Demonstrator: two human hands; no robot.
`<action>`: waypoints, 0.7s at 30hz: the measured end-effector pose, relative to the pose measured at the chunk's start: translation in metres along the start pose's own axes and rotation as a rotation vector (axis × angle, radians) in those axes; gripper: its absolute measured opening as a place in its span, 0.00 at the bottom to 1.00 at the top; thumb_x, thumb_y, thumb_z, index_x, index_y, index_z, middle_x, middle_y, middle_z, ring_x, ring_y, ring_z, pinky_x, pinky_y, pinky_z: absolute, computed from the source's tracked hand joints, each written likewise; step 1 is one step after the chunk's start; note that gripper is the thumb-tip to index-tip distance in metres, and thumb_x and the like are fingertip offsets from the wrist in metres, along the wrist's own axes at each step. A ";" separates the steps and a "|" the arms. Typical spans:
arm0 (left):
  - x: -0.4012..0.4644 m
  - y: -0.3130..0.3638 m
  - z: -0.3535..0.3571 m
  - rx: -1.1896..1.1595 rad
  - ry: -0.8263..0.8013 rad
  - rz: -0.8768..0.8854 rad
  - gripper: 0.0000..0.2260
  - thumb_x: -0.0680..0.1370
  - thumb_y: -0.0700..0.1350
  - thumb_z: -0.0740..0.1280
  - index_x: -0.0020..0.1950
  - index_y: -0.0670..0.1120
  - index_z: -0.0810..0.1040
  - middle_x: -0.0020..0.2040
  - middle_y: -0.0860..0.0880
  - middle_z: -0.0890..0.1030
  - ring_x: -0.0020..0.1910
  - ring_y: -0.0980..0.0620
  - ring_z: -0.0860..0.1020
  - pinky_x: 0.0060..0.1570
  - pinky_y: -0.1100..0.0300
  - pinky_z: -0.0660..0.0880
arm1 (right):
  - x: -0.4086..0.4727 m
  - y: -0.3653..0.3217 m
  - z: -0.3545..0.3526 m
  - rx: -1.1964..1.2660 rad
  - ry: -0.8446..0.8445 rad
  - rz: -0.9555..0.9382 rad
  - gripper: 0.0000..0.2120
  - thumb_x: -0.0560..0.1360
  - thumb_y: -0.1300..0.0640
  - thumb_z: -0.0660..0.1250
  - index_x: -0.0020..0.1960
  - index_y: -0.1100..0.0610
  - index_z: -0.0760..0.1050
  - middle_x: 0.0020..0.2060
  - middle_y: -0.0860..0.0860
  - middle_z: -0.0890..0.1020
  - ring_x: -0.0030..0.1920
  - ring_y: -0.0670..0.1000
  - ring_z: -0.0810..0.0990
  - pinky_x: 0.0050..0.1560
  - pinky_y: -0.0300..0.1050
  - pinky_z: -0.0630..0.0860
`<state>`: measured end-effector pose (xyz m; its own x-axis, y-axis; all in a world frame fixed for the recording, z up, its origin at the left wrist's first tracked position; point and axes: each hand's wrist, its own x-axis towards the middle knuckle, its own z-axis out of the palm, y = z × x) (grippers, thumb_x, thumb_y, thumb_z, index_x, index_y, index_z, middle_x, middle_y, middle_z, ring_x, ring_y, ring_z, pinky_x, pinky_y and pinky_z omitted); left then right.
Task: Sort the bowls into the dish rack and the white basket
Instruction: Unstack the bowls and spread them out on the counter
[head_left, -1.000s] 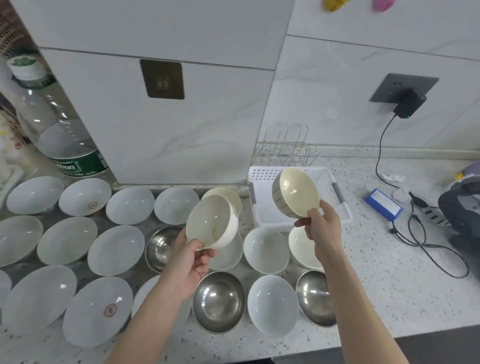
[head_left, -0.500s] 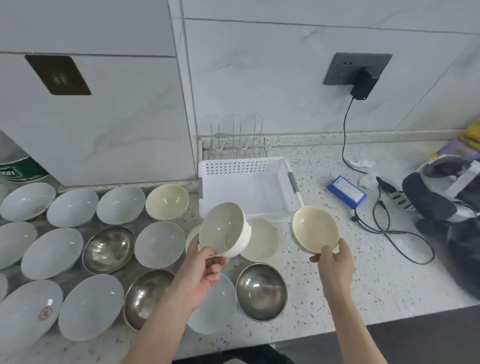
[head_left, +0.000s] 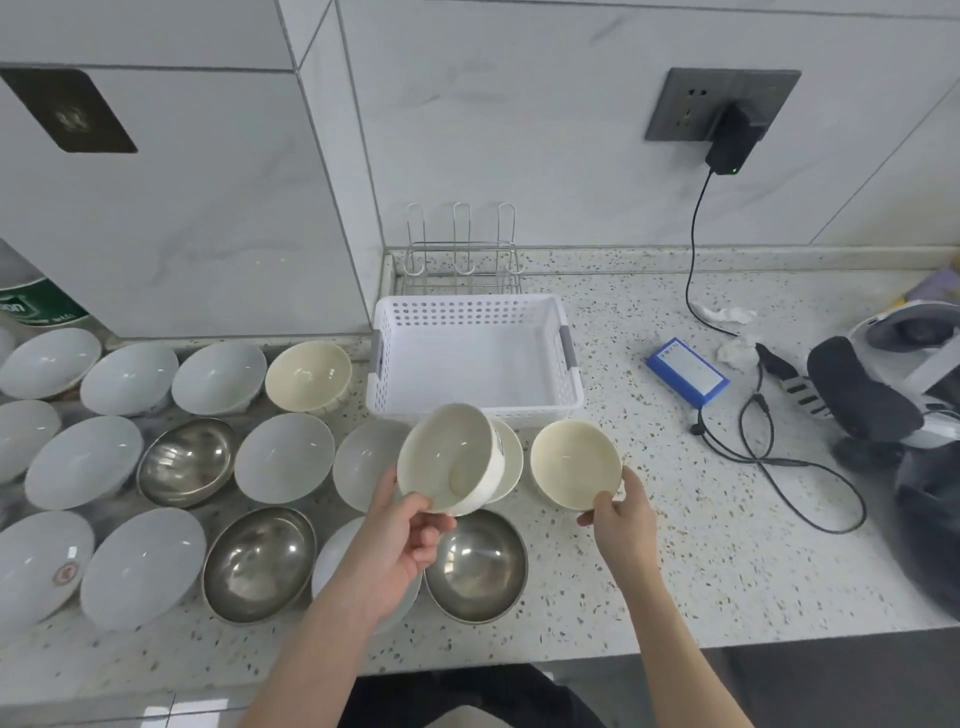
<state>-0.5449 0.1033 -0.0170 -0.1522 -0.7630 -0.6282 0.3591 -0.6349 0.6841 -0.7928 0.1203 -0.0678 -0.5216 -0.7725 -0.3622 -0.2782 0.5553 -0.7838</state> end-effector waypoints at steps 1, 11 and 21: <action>0.000 -0.002 0.000 -0.003 0.000 0.004 0.19 0.78 0.32 0.57 0.62 0.52 0.73 0.31 0.42 0.79 0.24 0.56 0.72 0.19 0.66 0.64 | 0.001 0.001 0.000 0.006 -0.013 -0.010 0.24 0.79 0.61 0.56 0.75 0.53 0.62 0.31 0.51 0.83 0.38 0.49 0.81 0.30 0.41 0.70; -0.006 -0.014 0.014 0.108 -0.020 0.005 0.23 0.79 0.32 0.57 0.67 0.55 0.71 0.33 0.41 0.80 0.24 0.55 0.71 0.20 0.65 0.64 | 0.006 0.003 -0.003 0.141 -0.087 0.045 0.26 0.80 0.46 0.60 0.75 0.52 0.61 0.31 0.48 0.85 0.41 0.50 0.82 0.36 0.43 0.73; -0.018 -0.034 0.064 0.573 -0.185 -0.035 0.29 0.78 0.34 0.58 0.64 0.69 0.66 0.31 0.42 0.82 0.23 0.54 0.71 0.22 0.64 0.64 | -0.026 0.020 -0.052 0.540 -0.306 0.198 0.24 0.79 0.37 0.54 0.59 0.52 0.78 0.29 0.57 0.81 0.21 0.46 0.61 0.29 0.41 0.62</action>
<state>-0.6131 0.1304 -0.0055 -0.3307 -0.7166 -0.6141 -0.1940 -0.5852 0.7873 -0.8272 0.1671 -0.0476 -0.2460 -0.7687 -0.5904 0.2855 0.5247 -0.8020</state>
